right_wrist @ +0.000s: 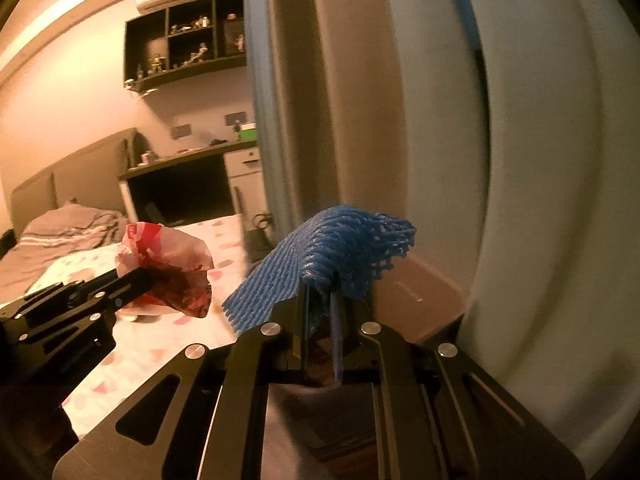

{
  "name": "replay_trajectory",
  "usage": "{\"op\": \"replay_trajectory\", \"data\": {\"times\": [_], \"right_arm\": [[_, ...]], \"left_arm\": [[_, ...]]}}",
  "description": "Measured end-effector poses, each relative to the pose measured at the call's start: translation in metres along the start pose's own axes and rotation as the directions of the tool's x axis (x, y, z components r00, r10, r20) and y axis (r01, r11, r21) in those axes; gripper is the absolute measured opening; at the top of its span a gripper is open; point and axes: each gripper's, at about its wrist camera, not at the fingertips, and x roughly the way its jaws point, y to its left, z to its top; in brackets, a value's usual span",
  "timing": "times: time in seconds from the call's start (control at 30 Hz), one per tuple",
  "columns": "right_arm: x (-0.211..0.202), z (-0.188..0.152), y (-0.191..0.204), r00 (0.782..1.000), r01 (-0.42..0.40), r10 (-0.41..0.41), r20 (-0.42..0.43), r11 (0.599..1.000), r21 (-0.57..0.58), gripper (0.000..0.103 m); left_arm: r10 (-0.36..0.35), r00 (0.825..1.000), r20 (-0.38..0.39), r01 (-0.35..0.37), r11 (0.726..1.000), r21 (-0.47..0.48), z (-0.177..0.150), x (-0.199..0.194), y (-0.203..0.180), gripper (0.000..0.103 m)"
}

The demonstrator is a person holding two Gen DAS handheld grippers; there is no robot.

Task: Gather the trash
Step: 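Lift the paper bag and blue net and carry both over the bin, then open both grippers to drop the paper bag and blue net into the bin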

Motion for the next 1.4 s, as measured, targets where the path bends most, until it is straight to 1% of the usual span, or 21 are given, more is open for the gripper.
{"op": "replay_trajectory", "data": {"times": [0.2, 0.37, 0.43, 0.7, 0.9, 1.0, 1.03, 1.07, 1.1, 1.13, 1.17, 1.2, 1.23, 1.27, 1.3, 1.33, 1.4], "right_arm": [[0.020, 0.000, -0.012, 0.997, 0.078, -0.078, -0.004, 0.997, -0.013, 0.010], [0.035, -0.004, -0.018, 0.995, 0.099, -0.100, -0.022, 0.995, -0.014, 0.010], [0.040, -0.004, -0.020, 0.994, 0.103, -0.104, -0.028, 0.995, -0.011, 0.010], [0.053, 0.000, -0.018, 0.994, 0.101, -0.101, -0.043, 0.995, -0.003, 0.010], [0.057, -0.002, -0.022, 0.995, 0.080, -0.079, -0.058, 0.997, 0.012, 0.010], [0.060, 0.000, -0.024, 0.995, 0.071, -0.070, -0.065, 0.997, 0.018, 0.014], [0.060, 0.000, -0.025, 0.995, 0.070, -0.068, -0.067, 0.997, 0.021, 0.017], [0.060, 0.001, -0.027, 0.995, 0.069, -0.068, -0.068, 0.997, 0.022, 0.024], [0.060, 0.001, -0.028, 0.995, 0.071, -0.069, -0.068, 0.997, 0.025, 0.027], [0.059, 0.001, -0.029, 0.996, 0.069, -0.067, -0.067, 0.997, 0.028, 0.030], [0.059, 0.001, -0.029, 0.995, 0.070, -0.068, -0.067, 0.997, 0.029, 0.030], [0.058, 0.001, -0.030, 0.995, 0.072, -0.070, -0.067, 0.997, 0.031, 0.031], [0.056, 0.002, -0.031, 0.995, 0.072, -0.070, -0.065, 0.997, 0.035, 0.034], [0.055, 0.002, -0.031, 0.996, 0.072, -0.069, -0.062, 0.997, 0.038, 0.038], [0.052, 0.003, -0.031, 0.996, 0.072, -0.069, -0.056, 0.997, 0.043, 0.039], [0.051, 0.003, -0.031, 0.996, 0.072, -0.069, -0.052, 0.996, 0.044, 0.040], [0.044, 0.004, -0.030, 0.997, 0.071, -0.069, -0.042, 0.996, 0.048, 0.045]], "left_arm": [[-0.059, 0.998, -0.014, 0.059, 0.998, -0.001, 0.007, 0.031, -0.018, 0.019], [-0.090, 0.996, -0.019, 0.090, 0.996, 0.004, 0.008, 0.050, -0.027, 0.019], [-0.114, 0.993, -0.030, 0.113, 0.994, -0.003, 0.007, 0.058, -0.029, 0.019], [-0.151, 0.987, -0.052, 0.150, 0.988, -0.028, 0.003, 0.079, -0.032, 0.020], [-0.182, 0.981, -0.072, 0.178, 0.982, -0.061, 0.000, 0.091, -0.028, 0.021], [-0.210, 0.974, -0.085, 0.204, 0.976, -0.074, -0.002, 0.095, -0.027, 0.024], [-0.220, 0.972, -0.087, 0.214, 0.974, -0.076, -0.002, 0.096, -0.026, 0.027], [-0.221, 0.971, -0.087, 0.214, 0.974, -0.076, -0.003, 0.097, -0.026, 0.028], [-0.215, 0.973, -0.085, 0.209, 0.975, -0.075, -0.003, 0.096, -0.025, 0.036], [-0.209, 0.974, -0.084, 0.203, 0.976, -0.075, -0.004, 0.096, -0.024, 0.047], [-0.201, 0.976, -0.081, 0.195, 0.978, -0.080, -0.005, 0.095, -0.022, 0.052], [-0.195, 0.978, -0.076, 0.188, 0.978, -0.087, -0.005, 0.093, -0.020, 0.062], [-0.185, 0.980, -0.070, 0.178, 0.979, -0.096, -0.005, 0.091, -0.016, 0.074], [-0.170, 0.984, -0.059, 0.163, 0.981, -0.108, -0.005, 0.087, -0.012, 0.078], [-0.155, 0.987, -0.044, 0.149, 0.982, -0.118, -0.005, 0.083, -0.007, 0.082], [-0.145, 0.989, -0.037, 0.139, 0.983, -0.121, -0.004, 0.080, -0.003, 0.084], [-0.103, 0.994, -0.024, 0.100, 0.988, -0.114, -0.005, 0.072, 0.004, 0.092]]}}
